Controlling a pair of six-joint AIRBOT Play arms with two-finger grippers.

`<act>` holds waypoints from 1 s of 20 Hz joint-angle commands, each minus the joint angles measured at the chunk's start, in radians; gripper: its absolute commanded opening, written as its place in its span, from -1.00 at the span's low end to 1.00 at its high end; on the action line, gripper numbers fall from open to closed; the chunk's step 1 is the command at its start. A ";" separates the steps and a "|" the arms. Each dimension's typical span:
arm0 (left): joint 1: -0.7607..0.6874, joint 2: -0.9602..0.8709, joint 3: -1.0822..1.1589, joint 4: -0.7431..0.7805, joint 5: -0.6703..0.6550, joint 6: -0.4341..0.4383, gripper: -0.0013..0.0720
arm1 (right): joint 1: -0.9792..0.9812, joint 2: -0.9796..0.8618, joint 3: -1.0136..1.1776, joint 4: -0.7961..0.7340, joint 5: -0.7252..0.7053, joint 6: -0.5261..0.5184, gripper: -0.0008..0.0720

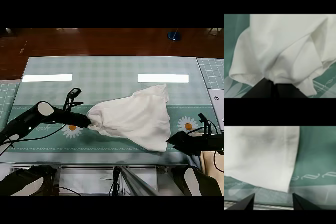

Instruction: Fold the shirts.

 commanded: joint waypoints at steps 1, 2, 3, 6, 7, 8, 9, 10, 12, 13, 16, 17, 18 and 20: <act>0.001 0.000 0.001 0.000 0.001 0.002 -0.89 | 0.000 0.000 -0.006 -0.067 -0.023 0.093 0.42; 0.001 0.000 0.001 0.000 0.001 0.003 -0.89 | 0.000 0.000 -0.006 -0.071 -0.023 0.100 0.42; 0.001 0.000 0.001 0.000 0.005 0.003 -0.89 | 0.000 -0.003 -0.009 -0.074 -0.023 0.109 0.41; 0.003 0.000 0.002 0.000 0.021 0.002 -0.89 | 0.056 -0.072 -0.013 -0.074 -0.038 0.134 0.41; 0.004 0.000 0.002 0.000 0.024 0.002 -0.89 | 0.107 -0.106 -0.019 -0.074 -0.065 0.150 0.41; 0.006 0.000 0.002 0.000 0.023 0.002 -0.89 | 0.159 -0.138 -0.022 -0.074 -0.102 0.167 0.41; 0.007 0.000 0.002 0.000 0.021 0.002 -0.89 | 0.211 -0.172 -0.022 -0.071 -0.146 0.190 0.39; 0.007 0.000 0.002 0.000 0.021 0.002 -0.89 | 0.254 -0.198 -0.022 -0.066 -0.178 0.207 0.27; 0.007 0.000 0.002 0.000 0.019 0.002 -0.89 | 0.315 -0.248 -0.022 -0.061 -0.227 0.219 0.27; 0.007 0.000 0.002 0.000 0.019 0.002 -0.89 | 0.335 -0.269 -0.022 -0.052 -0.256 0.222 0.27; 0.007 0.000 0.002 0.000 0.019 0.002 -0.89 | 0.353 -0.314 -0.022 0.055 -0.410 0.214 -0.17; 0.007 0.000 0.002 0.000 0.019 0.002 -0.89 | 0.353 -0.320 -0.022 0.116 -0.460 0.186 -0.65; 0.007 0.002 0.002 0.000 0.019 0.002 -0.89 | 0.353 -0.316 -0.019 0.188 -0.491 0.147 -0.92; 0.007 0.019 0.027 0.014 0.018 0.003 -0.89 | 0.352 -0.288 0.025 0.357 -0.465 0.004 -0.92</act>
